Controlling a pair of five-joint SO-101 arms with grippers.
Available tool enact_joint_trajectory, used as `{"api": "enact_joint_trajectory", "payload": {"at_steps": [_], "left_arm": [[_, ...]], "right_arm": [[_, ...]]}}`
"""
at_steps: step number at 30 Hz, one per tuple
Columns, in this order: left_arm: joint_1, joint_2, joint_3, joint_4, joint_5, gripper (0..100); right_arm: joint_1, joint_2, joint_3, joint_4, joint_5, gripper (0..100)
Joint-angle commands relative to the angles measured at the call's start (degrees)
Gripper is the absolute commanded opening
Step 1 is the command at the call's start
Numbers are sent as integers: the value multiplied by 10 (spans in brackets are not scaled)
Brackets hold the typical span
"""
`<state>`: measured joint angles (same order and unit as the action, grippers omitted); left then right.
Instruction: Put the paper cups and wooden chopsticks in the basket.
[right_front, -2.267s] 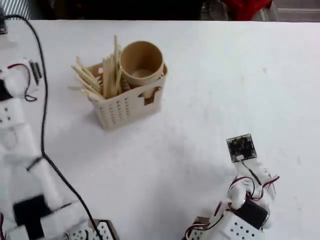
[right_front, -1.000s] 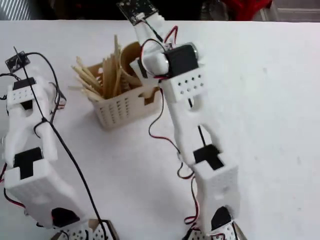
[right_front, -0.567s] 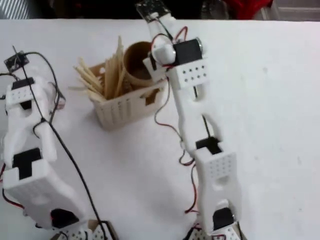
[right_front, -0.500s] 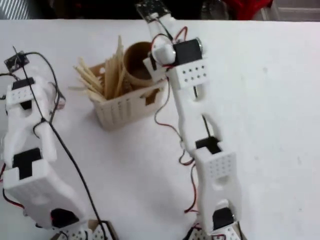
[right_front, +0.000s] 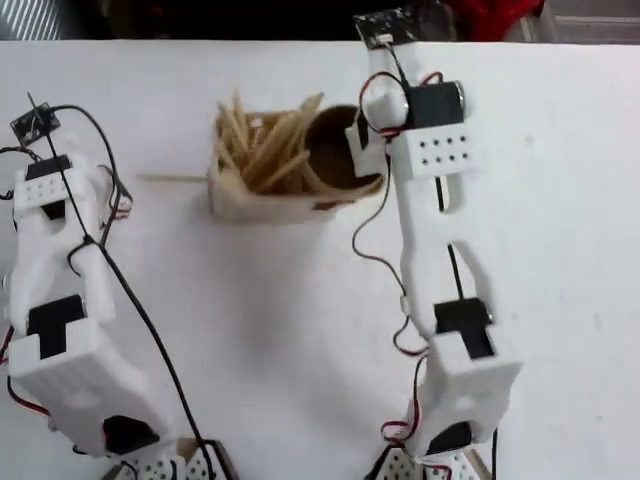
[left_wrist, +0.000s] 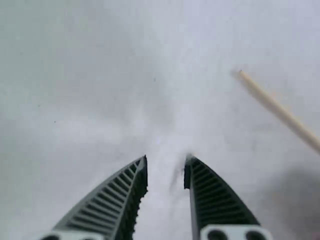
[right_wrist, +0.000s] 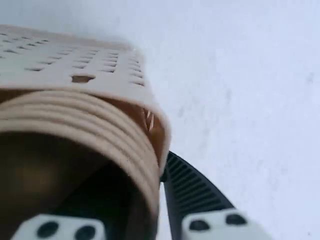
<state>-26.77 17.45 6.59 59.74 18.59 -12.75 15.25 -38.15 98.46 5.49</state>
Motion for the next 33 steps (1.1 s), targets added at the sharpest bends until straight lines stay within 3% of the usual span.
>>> {"api": "enact_joint_trajectory", "payload": {"at_steps": [1,13,21,28,33], "left_arm": [[7,-1,-2,-9,4,139],[7,0,-1,-9,4,139],[7,0,-1,-9,4,139],[18,0,-1,-9,-1,139],[40,0,-1,-9,-51,138]], "right_arm": [[15,-127,40,3,4,14],[29,-187,92,7,0,14],[51,-88,45,4,-69,15],[84,7,-38,4,-79,128],[95,6,-33,4,-59,166]]}}
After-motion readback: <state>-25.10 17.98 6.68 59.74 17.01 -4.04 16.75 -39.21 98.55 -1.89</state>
